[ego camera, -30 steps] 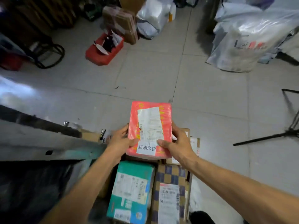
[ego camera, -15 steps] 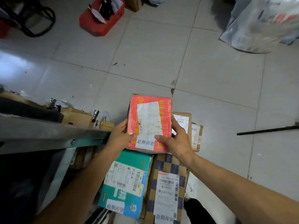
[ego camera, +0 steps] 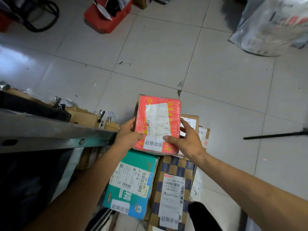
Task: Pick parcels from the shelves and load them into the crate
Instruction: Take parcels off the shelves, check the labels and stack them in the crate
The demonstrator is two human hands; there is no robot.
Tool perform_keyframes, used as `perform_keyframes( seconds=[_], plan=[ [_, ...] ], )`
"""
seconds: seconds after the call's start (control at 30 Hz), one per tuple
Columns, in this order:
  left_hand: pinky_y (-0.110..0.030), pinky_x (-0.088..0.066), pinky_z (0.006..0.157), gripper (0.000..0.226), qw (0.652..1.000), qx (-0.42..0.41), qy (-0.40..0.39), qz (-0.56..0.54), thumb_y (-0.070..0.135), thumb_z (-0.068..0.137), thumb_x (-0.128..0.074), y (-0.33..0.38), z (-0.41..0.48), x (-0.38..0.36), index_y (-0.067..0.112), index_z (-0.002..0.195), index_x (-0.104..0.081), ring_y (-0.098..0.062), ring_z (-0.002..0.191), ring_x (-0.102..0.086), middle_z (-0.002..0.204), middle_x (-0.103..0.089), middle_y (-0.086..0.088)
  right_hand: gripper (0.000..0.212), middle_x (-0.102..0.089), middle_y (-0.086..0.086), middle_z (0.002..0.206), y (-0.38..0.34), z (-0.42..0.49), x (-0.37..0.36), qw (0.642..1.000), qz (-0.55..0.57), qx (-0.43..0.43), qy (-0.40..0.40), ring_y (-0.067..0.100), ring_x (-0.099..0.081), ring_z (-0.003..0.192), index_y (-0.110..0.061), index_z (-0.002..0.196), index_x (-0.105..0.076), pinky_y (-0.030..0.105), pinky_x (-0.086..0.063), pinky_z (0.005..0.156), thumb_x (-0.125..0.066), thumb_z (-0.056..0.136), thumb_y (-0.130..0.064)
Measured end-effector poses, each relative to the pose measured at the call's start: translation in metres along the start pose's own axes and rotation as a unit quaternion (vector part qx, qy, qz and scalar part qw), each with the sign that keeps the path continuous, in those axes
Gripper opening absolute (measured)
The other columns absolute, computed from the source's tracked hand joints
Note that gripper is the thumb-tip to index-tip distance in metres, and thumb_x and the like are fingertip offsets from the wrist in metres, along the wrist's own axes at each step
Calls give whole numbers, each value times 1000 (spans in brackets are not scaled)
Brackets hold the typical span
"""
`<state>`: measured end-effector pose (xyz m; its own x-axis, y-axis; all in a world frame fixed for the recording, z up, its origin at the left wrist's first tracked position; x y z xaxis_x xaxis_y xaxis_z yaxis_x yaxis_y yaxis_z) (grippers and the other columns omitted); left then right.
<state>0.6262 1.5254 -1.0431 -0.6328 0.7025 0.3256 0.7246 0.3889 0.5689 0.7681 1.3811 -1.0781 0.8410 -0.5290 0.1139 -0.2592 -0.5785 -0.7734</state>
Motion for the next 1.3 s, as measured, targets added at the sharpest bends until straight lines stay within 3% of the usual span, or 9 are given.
perform_keyframes(
  seconds=[0.13,0.3,0.4,0.47,0.63,0.73,0.93,1.17,1.3],
  plan=[
    [-39,-57,80,70,1000,-9,13,20,-9,83,-65,6,-4,2,20,142,-44,-20,107,-63,131,-61,-2,60,-63,-10,116,-7,-4,6,999,-50,-11,8,3,-64,83,-28,129,-45,16,-52,65,-78,79,-29],
    [-22,-44,70,55,986,-67,78,135,-3,84,-65,27,-20,9,11,134,-49,-18,107,-59,132,-60,-4,61,-60,1,127,-34,-21,27,982,-190,8,14,10,-55,97,-12,137,-45,4,-39,67,-70,86,-36],
    [-21,-41,74,49,968,-114,83,206,-3,82,-64,49,-40,11,11,129,-53,-11,96,-53,126,-63,-5,57,-61,6,126,-62,-39,42,954,-299,22,-12,23,-57,108,-10,132,-49,26,-42,79,-67,86,-40],
    [-26,-46,84,49,954,-141,66,258,-2,81,-62,68,-56,11,11,127,-55,-14,99,-57,123,-64,-6,50,-63,9,119,-83,-56,51,919,-392,32,-41,25,-58,99,-11,124,-52,32,-46,77,-65,86,-40],
    [-37,-48,99,37,893,-205,-3,401,3,82,-55,118,-125,5,15,114,-67,-26,113,-59,122,-65,-8,59,-58,12,131,-132,-124,72,803,-588,26,-93,31,-56,115,-9,133,-49,44,-48,95,-63,88,-45],
    [-35,-52,92,25,860,-243,-25,448,7,79,-56,147,-184,9,17,95,-73,-23,102,-64,106,-71,-5,58,-57,12,130,-165,-180,83,774,-627,22,-82,30,-55,115,-10,134,-49,42,-48,97,-64,89,-43],
    [-35,-51,84,23,787,-303,-71,532,10,82,-58,181,-303,15,2,99,-72,-23,89,-62,94,-70,-11,54,-60,13,121,-231,-308,86,774,-630,53,-30,31,-58,108,-8,132,-51,36,-50,87,-63,91,-41],
    [-40,-54,88,21,727,-383,-43,568,21,81,-62,228,-425,9,13,99,-70,-28,98,-64,106,-69,-9,51,-62,14,109,-301,-426,115,749,-650,105,73,34,-60,98,-7,123,-56,33,-47,72,-64,87,-43],
    [-41,-56,84,20,702,-424,-33,571,25,81,-63,236,-486,-2,14,97,-68,-27,93,-64,101,-68,-8,36,-57,11,91,-315,-483,135,745,-650,106,112,32,-56,85,-8,96,-55,32,-43,65,-65,86,-41]
  ],
)
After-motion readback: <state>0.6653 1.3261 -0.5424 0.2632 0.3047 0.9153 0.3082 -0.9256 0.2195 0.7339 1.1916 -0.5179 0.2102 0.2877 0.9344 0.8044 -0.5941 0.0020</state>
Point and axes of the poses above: each hand's wrist, its own z-axis towards the middle knuckle, its own x-axis out of the back of the hand, y = z × x, the point moved 7 cm from there along z, towards the middle knuckle
